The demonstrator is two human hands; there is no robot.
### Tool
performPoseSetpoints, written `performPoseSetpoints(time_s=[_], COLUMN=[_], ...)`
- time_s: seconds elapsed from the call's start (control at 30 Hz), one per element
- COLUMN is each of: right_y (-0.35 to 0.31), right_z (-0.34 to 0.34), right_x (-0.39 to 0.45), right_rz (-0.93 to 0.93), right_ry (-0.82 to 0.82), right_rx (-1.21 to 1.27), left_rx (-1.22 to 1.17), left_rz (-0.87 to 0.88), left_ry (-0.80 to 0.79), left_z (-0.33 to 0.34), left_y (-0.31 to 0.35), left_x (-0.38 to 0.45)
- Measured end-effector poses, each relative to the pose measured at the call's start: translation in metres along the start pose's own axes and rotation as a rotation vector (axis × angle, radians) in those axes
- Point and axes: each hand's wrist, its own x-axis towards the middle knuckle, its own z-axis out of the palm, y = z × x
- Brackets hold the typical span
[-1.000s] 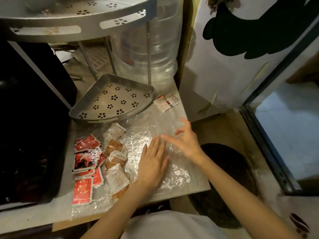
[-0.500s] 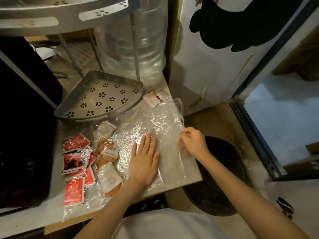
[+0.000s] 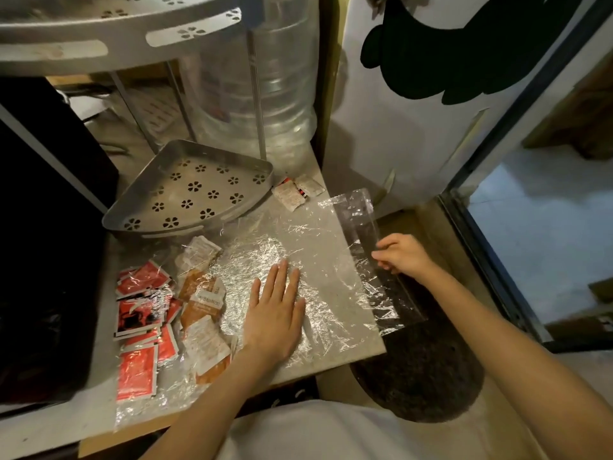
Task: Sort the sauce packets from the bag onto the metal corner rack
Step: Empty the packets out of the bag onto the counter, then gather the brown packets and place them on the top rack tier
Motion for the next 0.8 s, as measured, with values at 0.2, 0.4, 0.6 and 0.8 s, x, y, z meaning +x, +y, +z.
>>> performPoseSetpoints(time_s=[0.2,0.4,0.6,0.8], right_y=[-0.035,-0.088,-0.139,-0.176], right_z=[0.014,0.05,0.105,0.155], right_x=[-0.012,-0.024,-0.027,-0.027], right_rz=[-0.291,-0.607,-0.802,-0.865], right_ry=[0.332,0.116,-0.184,-0.351], right_rx=[-0.357,-0.463,-0.497,-0.548], left_rx=[-0.099,-0.66,-0.69,-0.487], left_rz=[0.017,0.0,-0.145,-0.445], left_ry=[-0.055,-0.065,0.244,0.301], left_z=[-0.004,-0.034,-0.084,-0.094], left_y=[-0.002,-0.015,-0.04,-0.059], left_x=[0.003,0.011,-0.013,-0.046])
